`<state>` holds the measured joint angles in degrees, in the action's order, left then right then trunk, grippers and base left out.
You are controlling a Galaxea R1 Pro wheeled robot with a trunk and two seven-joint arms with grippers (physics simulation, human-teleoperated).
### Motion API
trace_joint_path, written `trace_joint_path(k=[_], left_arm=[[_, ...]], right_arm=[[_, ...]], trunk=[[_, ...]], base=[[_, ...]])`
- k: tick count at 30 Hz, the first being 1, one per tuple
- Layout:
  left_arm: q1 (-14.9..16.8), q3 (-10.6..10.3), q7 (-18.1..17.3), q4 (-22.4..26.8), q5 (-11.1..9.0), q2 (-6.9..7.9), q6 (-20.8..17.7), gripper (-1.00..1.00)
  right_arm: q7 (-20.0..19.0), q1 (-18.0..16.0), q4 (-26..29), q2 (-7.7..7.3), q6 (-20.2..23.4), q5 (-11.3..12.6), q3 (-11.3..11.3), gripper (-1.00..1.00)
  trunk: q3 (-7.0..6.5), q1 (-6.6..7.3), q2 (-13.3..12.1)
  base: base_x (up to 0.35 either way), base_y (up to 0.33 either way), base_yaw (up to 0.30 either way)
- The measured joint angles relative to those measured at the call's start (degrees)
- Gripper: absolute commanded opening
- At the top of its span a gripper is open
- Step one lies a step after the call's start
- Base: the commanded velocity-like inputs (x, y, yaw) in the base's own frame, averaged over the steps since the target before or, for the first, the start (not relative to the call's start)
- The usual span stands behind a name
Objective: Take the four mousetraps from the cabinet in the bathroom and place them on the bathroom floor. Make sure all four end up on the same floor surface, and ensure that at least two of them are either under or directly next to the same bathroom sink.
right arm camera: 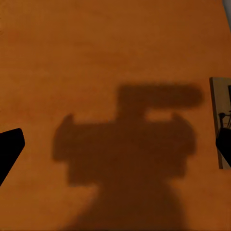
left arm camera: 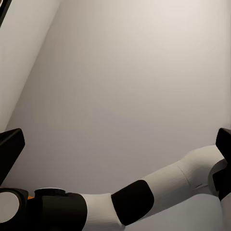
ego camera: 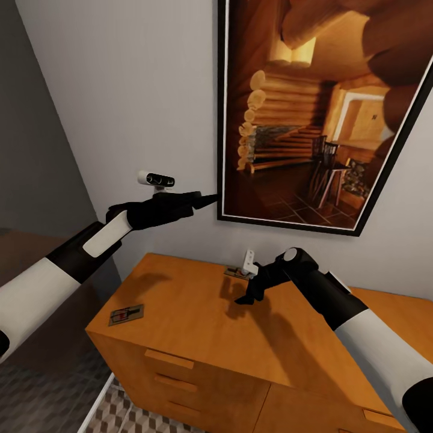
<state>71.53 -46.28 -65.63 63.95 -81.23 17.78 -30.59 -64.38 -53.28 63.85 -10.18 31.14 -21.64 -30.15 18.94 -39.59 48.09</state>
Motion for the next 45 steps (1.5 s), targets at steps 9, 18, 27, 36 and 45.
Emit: trace_joint_path(k=[9, 18, 27, 36, 45], left_arm=[[0.0, 0.0, 0.0, -0.01, 0.0, 0.0, 0.0, 1.0], [0.0, 0.01, 0.0, 0.02, 0.0, 0.0, -0.05, 1.0], [0.0, -0.02, 0.0, -0.04, 0.0, 0.0, -0.01, 1.0], [0.0, -0.06, 0.0, -0.06, 0.0, 0.0, 0.0, 1.0], [0.0, -0.07, 0.0, -0.06, 0.0, 0.0, 0.0, 1.0]], right_arm=[[-0.09, 0.0, -0.07, 0.02, -0.12, -0.05, 0.0, 1.0], [-0.1, 0.0, -0.1, 0.01, -0.14, -0.08, 0.0, 1.0], [-0.1, 0.0, -0.09, 0.02, -0.14, -0.09, 0.0, 1.0], [-0.1, 0.0, -0.13, 0.02, -0.14, -0.06, -0.06, 1.0], [-0.14, 0.0, -0.13, 0.02, -0.14, -0.11, -0.08, 1.0]], trunk=[[0.0, 0.0, 0.0], [0.0, 0.01, 0.0], [0.0, 0.01, 0.0], [0.0, 0.0, 0.0], [0.0, 0.0, 0.0]], base=[[0.0, 0.0, 0.0], [0.043, 0.0, 0.0], [0.154, 0.0, 0.0], [0.03, 0.0, 0.0], [0.003, 0.0, 0.0]])
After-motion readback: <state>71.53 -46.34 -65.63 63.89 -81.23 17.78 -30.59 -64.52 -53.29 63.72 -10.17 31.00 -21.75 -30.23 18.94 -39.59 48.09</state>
